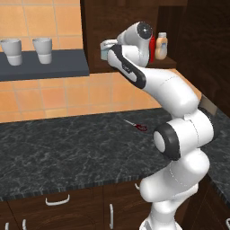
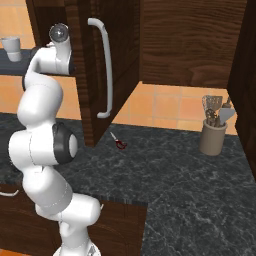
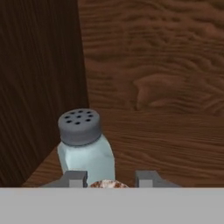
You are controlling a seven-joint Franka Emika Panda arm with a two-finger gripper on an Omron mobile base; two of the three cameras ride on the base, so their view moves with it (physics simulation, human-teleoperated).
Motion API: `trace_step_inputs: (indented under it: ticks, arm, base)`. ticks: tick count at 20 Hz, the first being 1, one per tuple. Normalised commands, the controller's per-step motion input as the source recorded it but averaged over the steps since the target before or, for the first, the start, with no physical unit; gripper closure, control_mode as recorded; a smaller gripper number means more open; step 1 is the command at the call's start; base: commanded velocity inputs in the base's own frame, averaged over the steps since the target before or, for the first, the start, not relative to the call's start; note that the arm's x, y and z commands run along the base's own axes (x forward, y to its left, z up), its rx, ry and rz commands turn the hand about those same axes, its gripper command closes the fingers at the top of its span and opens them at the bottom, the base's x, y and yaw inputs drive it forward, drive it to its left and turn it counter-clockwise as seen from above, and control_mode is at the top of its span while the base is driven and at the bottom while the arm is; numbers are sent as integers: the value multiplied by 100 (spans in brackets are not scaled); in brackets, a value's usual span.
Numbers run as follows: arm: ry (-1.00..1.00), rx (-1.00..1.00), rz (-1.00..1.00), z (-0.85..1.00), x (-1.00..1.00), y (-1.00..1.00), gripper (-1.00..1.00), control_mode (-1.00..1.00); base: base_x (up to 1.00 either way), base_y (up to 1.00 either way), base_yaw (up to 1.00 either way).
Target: Put the shaker and condiment bottle from the counter next to their counterparts in the cabinet.
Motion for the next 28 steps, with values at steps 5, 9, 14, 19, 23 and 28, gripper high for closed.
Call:
trace_step_inputs:
  ticks: [5,9,14,19,23,28]
  arm:
    - [0,0,0,-45,8,-4,100,-100]
    - [0,0,0,-32,5,-1,-100,-100]
    - [0,0,0,-26,24,0,-100,-100]
    - [0,0,0,-15,36,0,-100,-100]
    - [0,-1,0,-5,22,0,-100,-100]
    - [-5,0,0,-2,-41,0,-100,-100]
  base:
    - [0,0,0]
    - [0,0,0]
    - [0,0,0]
    - [0,0,0]
    - [0,0,0]
    - [0,0,0]
